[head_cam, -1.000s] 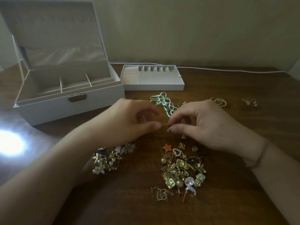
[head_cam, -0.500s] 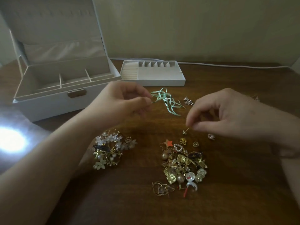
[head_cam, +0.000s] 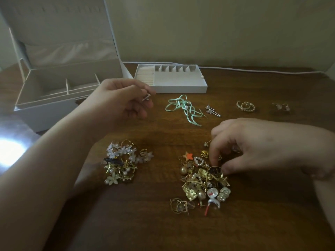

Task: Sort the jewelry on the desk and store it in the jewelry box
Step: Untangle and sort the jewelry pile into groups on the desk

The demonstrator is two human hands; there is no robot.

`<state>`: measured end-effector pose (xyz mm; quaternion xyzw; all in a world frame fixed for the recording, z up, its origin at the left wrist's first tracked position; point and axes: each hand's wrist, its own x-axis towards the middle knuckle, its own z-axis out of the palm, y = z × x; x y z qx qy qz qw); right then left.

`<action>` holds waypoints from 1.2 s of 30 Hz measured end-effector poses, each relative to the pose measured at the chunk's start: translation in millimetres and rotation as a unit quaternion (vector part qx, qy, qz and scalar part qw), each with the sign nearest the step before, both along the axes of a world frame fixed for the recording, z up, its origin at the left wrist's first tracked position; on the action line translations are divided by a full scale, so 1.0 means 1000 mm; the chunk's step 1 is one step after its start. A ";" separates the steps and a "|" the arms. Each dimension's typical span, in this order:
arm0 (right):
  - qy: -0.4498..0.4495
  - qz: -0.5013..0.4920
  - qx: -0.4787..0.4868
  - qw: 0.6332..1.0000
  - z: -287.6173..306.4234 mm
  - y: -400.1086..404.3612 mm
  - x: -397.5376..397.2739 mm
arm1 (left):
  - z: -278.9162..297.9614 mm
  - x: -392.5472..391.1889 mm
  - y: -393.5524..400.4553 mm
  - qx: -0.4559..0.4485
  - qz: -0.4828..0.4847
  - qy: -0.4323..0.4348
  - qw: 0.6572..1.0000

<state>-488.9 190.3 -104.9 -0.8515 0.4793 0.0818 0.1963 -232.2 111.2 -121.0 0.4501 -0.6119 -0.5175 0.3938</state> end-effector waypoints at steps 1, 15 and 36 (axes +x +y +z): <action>-0.003 -0.005 -0.002 1.000 0.002 0.001 -0.002 | 0.000 0.000 0.000 0.005 -0.002 0.002 1.000; 0.038 -0.056 0.072 0.995 0.008 0.008 -0.004 | -0.007 -0.004 0.004 0.015 -0.068 0.004 0.998; -0.722 -0.359 0.348 0.478 -0.039 -0.026 0.053 | -0.027 -0.047 0.039 -0.360 -0.003 -0.183 0.915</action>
